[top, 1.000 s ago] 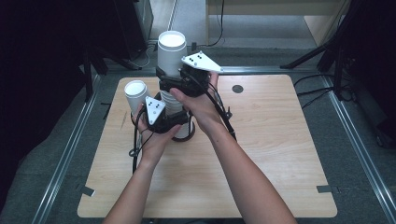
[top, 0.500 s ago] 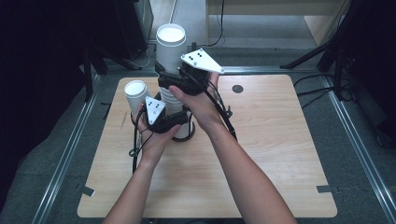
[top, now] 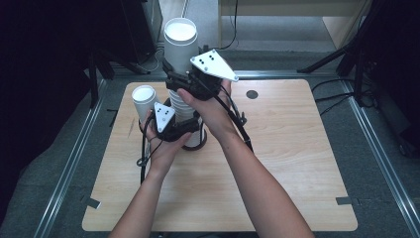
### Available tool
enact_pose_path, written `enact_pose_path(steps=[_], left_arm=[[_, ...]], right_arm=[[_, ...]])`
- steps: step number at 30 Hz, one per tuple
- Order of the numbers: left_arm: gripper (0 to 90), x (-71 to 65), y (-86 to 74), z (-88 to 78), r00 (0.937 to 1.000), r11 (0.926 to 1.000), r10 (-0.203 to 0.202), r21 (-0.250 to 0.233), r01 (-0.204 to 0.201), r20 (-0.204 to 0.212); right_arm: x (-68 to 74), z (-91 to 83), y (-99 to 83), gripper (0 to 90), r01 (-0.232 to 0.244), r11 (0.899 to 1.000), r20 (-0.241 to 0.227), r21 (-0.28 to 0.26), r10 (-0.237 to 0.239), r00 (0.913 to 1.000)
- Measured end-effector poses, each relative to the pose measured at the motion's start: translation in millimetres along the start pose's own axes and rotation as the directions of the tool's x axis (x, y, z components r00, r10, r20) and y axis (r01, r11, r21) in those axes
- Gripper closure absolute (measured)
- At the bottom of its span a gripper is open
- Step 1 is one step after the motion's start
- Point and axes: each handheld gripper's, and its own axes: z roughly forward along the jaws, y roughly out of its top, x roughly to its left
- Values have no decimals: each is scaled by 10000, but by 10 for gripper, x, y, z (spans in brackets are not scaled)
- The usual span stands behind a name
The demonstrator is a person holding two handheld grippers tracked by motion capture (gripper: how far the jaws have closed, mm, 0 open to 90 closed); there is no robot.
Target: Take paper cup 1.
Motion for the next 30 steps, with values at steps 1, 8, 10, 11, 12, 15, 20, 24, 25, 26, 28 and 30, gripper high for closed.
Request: enact_pose_path(steps=[1,8,10,11,12,15,20,24,25,26,28,30], left_arm=[[37,1,0,0,10000,10000,-2,4,2,8],[37,3,-5,2,10000,10000,-1,-22,1,17],[37,4,-10,2,10000,10000,-22,-29,22,36],[37,5,-13,4,10000,10000,-13,-46,13,36],[37,5,-13,4,10000,10000,-12,-43,12,41],[37,5,-13,4,10000,10000,-14,-45,14,37],[37,5,-13,4,10000,10000,-12,-43,13,35],[37,6,-13,5,10000,10000,0,-52,0,34],[37,6,-13,5,10000,10000,0,-53,0,33],[37,6,-13,5,10000,10000,-1,-55,1,33],[37,6,-13,5,10000,10000,2,-56,-2,39],[37,6,-13,4,10000,10000,7,-37,-7,37]], right_arm=[[4,-6,9,148,68,9999,39,-80,-68,10000],[41,-61,90,149,72,9979,195,-639,-60,9998],[49,-82,110,149,136,9967,233,-798,-118,9997],[52,-89,118,149,130,9963,259,-854,-108,9996],[55,-97,130,149,111,9954,281,-950,-84,9996],[56,-116,149,149,111,9936,269,-1122,-81,9996],[37,-139,175,149,-104,9914,131,-1304,122,9998],[12,-178,230,149,-270,9876,118,-1546,292,9995],[9,-186,240,149,-288,9871,127,-1575,312,9994],[4,-196,249,149,-308,9869,122,-1582,331,9994],[-11,-212,269,149,-357,9856,100,-1651,379,9992],[-22,-229,285,148,-371,9849,94,-1689,392,9992]])
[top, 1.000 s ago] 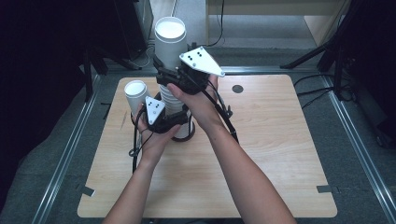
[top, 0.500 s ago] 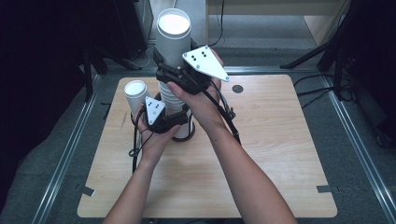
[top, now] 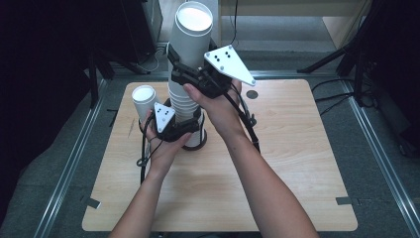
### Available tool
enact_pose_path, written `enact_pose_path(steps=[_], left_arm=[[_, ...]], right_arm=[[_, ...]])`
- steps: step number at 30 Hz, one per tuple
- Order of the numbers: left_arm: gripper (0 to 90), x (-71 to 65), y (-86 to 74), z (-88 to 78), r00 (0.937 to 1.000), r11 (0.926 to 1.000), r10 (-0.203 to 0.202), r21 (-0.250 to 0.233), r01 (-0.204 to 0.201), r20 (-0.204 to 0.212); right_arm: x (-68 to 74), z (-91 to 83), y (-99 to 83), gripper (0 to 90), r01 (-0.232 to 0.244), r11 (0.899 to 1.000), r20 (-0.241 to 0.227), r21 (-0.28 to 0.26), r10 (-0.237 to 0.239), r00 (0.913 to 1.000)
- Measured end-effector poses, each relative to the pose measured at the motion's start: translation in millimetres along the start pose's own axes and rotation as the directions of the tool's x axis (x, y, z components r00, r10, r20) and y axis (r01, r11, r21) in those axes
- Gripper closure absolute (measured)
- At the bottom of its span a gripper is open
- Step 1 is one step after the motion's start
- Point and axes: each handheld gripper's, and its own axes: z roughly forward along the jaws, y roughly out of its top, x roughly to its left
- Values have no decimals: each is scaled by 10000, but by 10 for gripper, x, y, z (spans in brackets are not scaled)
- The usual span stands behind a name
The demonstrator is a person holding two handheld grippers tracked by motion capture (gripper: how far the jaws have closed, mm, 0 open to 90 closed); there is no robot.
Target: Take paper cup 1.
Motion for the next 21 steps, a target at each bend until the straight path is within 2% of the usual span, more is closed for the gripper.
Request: enact_pose_path(steps=[9,21], left_arm=[[37,-2,-3,0,10000,10000,18,-15,-18,-7],[37,-3,-5,-1,10000,10000,82,3,-82,-31]], right_arm=[[-85,-65,82,148,-173,9997,101,-167,175,9998],[-230,-166,112,147,-130,9998,412,-159,136,9991]])
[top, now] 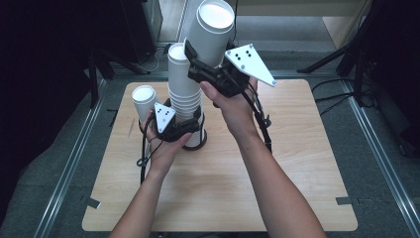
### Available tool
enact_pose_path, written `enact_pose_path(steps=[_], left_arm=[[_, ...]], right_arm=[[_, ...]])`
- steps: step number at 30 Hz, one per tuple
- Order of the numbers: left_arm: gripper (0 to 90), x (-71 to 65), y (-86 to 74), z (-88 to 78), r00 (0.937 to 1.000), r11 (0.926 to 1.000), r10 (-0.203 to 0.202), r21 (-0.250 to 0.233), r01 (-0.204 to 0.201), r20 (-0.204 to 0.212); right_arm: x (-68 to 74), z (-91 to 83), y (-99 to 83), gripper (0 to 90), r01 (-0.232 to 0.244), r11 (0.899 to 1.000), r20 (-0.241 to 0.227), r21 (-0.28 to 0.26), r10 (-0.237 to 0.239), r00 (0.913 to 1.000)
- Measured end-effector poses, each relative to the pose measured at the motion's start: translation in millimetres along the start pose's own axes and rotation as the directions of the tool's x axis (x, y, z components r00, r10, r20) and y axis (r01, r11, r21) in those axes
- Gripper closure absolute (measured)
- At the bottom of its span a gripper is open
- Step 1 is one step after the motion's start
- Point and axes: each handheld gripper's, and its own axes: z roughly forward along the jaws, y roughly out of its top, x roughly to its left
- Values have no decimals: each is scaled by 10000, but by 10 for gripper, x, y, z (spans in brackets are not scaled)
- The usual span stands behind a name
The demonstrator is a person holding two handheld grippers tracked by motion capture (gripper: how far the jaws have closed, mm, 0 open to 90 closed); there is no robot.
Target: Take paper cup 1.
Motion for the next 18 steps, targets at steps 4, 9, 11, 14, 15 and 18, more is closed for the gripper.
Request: enact_pose_path(steps=[4,9,11,14,15,18], left_arm=[[37,-5,-1,-3,10000,10000,-18,9,18,-41],[37,-9,-9,-17,9999,10000,92,29,-92,-81],[36,0,-9,-37,10000,10000,28,68,-28,6],[22,-15,-8,-58,10000,9999,64,80,-64,59],[10,-19,-7,-66,10000,9999,80,104,-81,55],[5,-21,-7,-94,9999,9998,51,190,-53,151]], right_arm=[[-53,-46,4,146,18,10000,103,-16,-18,9999],[-121,-117,0,146,77,10000,227,9,-77,9997],[-146,-152,-11,145,89,9999,285,69,-91,9996],[-192,-201,-38,145,128,9999,336,96,-131,9993],[-209,-217,-48,145,137,9998,365,128,-141,9992],[-264,-267,-79,145,114,9998,454,167,-121,9989]])
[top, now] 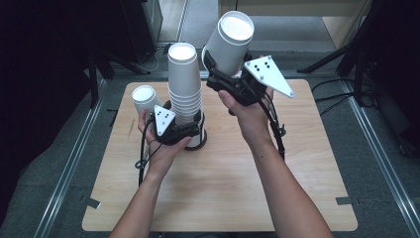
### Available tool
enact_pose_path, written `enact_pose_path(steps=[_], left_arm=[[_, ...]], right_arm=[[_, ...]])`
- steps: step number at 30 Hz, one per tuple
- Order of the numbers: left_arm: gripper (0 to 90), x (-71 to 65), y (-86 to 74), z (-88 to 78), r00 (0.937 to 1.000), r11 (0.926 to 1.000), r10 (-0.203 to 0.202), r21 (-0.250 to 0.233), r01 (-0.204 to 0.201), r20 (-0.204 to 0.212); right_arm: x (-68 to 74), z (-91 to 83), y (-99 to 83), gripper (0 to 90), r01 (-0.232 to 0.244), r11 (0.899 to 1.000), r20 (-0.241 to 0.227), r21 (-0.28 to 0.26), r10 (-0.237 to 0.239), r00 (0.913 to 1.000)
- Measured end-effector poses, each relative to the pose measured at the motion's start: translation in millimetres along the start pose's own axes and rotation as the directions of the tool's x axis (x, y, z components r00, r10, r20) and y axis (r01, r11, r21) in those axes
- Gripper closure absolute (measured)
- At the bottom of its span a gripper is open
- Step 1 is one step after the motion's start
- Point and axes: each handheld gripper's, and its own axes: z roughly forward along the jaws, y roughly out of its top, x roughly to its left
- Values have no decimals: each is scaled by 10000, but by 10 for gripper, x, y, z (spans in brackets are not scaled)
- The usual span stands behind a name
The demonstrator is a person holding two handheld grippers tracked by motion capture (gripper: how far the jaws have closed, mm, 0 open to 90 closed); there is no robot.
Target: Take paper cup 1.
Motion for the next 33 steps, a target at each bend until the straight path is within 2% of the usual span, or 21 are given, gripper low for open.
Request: enact_pose_path(steps=[11,18,26,33], left_arm=[[0,-43,4,-109,9996,9997,173,155,-177,204],[0,-60,5,-172,9996,9993,226,295,-231,165],[0,-74,-3,-304,9993,9987,332,376,-339,187],[0,-100,1,-445,9996,9990,71,432,-83,275]], right_arm=[[-218,-237,-91,145,90,9999,338,145,-94,9994],[-337,-401,-195,144,161,9991,515,396,-182,9985],[-460,-638,-420,144,149,9966,696,811,-205,9974],[-571,-836,-644,144,64,9914,919,1305,-185,9956]])
